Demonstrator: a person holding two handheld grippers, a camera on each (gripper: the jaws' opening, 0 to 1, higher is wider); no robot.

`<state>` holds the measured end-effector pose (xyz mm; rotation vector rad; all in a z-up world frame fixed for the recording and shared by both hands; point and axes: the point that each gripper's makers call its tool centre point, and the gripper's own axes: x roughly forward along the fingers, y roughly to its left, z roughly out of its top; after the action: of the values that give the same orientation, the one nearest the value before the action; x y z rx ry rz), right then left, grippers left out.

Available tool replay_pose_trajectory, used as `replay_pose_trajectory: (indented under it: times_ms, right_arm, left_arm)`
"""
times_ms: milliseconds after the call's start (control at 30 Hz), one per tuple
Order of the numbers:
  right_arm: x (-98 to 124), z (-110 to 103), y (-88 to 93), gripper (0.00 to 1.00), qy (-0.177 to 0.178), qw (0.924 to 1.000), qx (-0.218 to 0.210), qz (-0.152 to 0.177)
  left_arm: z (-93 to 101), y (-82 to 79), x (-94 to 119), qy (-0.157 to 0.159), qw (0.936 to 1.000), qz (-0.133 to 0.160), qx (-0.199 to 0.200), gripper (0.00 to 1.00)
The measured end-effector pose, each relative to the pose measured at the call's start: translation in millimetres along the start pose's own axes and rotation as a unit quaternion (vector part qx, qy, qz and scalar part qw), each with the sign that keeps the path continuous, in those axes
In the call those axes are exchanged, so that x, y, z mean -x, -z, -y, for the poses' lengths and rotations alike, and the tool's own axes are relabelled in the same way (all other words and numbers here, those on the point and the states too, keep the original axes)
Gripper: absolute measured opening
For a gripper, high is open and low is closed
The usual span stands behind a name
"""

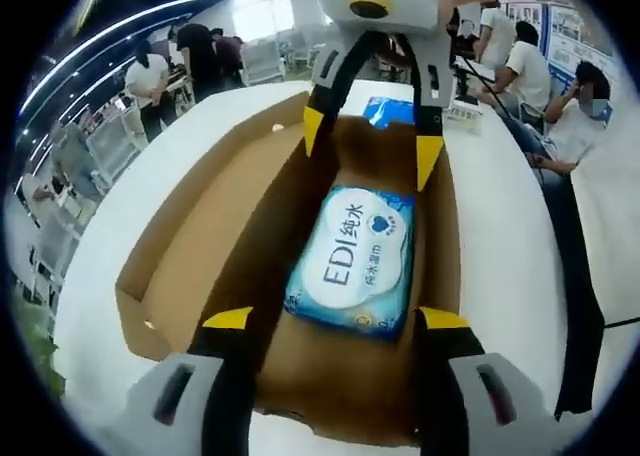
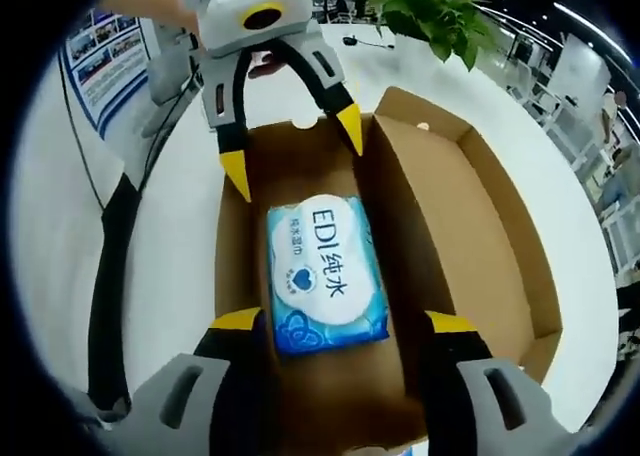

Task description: Operate the shoe box by opening the lid, removing the specified soft item, and placing it in the target area until the item is outside and the box remains undamaged.

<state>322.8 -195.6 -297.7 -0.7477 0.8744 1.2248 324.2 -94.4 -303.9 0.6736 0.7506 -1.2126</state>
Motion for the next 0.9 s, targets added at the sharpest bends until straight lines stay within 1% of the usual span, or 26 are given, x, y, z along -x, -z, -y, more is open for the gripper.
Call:
replay_pose_trajectory:
  times_ms: [33, 133, 167, 200, 233, 267, 300, 367, 500, 600, 733, 800, 867, 900]
  right_arm:
    - [-2.0, -1.2, 1.4, 0.64, -0.001, 1.0000, 0.005, -0.001]
    - [-6.8, -2.4, 5.3, 0.62, -0.004, 0.9997, 0.022, -0.001]
    - [-9.0, -2.2, 7.0, 0.62, -0.007, 0.9998, 0.018, 0.000]
    - [-10.7, -2.9, 7.9, 0.62, -0.010, 0.9999, 0.011, 0.003]
    - [-13.0, -3.5, 9.0, 0.62, -0.013, 0.9999, 0.004, 0.008]
    - [-15.2, -3.8, 10.8, 0.62, -0.014, 0.9999, 0.003, 0.008]
    - [-16.7, -4.6, 12.4, 0.62, -0.015, 0.9999, 0.004, 0.008]
    - [-20.5, -4.9, 16.2, 0.62, -0.016, 0.9998, 0.004, 0.006]
    - [-28.0, -3.2, 20.1, 0.63, -0.014, 0.9999, 0.003, 0.005]
    - [-34.1, -5.7, 23.7, 0.64, -0.023, 0.9997, 0.005, -0.003]
    - [-39.7, -5.9, 27.0, 0.64, -0.024, 0.9996, 0.012, -0.011]
    - [-41.9, -5.1, 26.3, 0.65, -0.025, 0.9997, 0.002, -0.008]
    - [-43.9, -5.5, 26.7, 0.65, -0.028, 0.9996, 0.000, -0.008]
    - [-43.9, -6.1, 26.7, 0.65, -0.030, 0.9995, -0.001, -0.007]
  left_arm:
    - [-0.5, 1.6, -2.7, 0.002, 1.0000, -0.002, 0.001, 0.65]
    - [0.7, 1.4, -6.3, 0.012, 0.9998, 0.004, 0.013, 0.66]
    - [2.1, 0.0, -7.0, 0.016, 0.9996, 0.015, 0.020, 0.67]
    - [2.3, -0.1, -7.3, 0.014, 0.9995, 0.022, 0.018, 0.67]
    - [3.1, 2.5, -9.0, 0.016, 0.9996, 0.021, 0.005, 0.66]
    - [2.4, 6.9, -10.8, 0.013, 0.9998, 0.012, -0.005, 0.66]
    - [1.8, 8.8, -11.9, 0.011, 0.9998, 0.008, -0.013, 0.66]
    - [3.3, 8.9, -14.2, 0.015, 0.9997, 0.012, -0.014, 0.65]
    - [4.4, 10.1, -20.8, 0.021, 0.9996, 0.006, -0.019, 0.63]
    - [4.7, 9.8, -26.1, 0.025, 0.9995, 0.004, -0.021, 0.63]
    - [1.8, 8.8, -33.1, 0.027, 0.9995, 0.005, -0.016, 0.65]
    - [4.3, 9.9, -37.0, 0.034, 0.9992, 0.002, -0.020, 0.67]
    - [1.2, 11.4, -39.7, 0.022, 0.9989, -0.001, -0.041, 0.72]
    - [2.3, 11.6, -41.2, 0.024, 0.9989, 0.001, -0.041, 0.72]
